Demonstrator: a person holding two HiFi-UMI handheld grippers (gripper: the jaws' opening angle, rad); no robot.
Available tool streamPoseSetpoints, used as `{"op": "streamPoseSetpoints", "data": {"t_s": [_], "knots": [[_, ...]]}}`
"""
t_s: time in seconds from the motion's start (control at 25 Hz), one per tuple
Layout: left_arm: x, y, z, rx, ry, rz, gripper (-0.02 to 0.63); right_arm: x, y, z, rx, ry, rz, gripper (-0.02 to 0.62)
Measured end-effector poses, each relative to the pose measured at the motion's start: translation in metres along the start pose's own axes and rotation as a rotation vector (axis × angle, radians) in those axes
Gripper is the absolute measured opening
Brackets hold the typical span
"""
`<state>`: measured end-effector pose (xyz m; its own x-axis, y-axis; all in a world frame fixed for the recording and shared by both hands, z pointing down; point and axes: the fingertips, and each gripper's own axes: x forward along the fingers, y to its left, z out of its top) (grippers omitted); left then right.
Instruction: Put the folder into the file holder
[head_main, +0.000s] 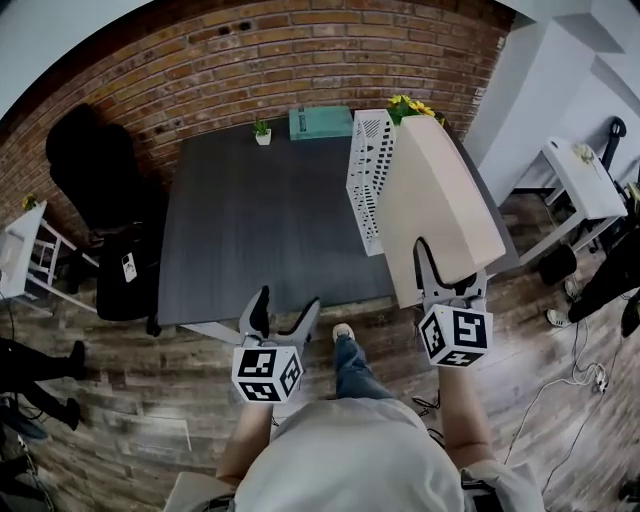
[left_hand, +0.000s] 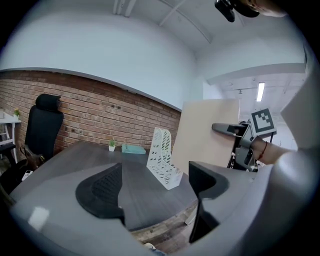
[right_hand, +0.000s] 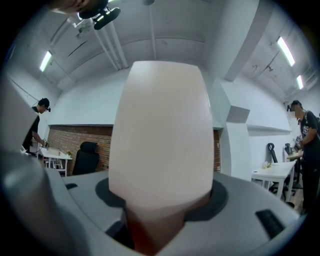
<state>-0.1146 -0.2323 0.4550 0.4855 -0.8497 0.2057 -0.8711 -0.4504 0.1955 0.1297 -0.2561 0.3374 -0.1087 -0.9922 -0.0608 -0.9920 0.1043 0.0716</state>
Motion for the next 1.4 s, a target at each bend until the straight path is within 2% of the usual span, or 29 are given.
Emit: {"op": "streamPoseSetpoints", "data": {"t_s": [0.48, 1.4], "knots": [[0.066, 0.023, 0.034, 0.013, -0.016, 0.035, 0.403, 0.084, -0.014, -0.008, 0.028, 0.014, 0.037, 0.288], [0.133, 0.038, 0.05, 0.008, 0.008, 0.085, 0.403, 0.18, -0.026, -0.011, 0.059, 0.022, 0.108, 0.288]]}}
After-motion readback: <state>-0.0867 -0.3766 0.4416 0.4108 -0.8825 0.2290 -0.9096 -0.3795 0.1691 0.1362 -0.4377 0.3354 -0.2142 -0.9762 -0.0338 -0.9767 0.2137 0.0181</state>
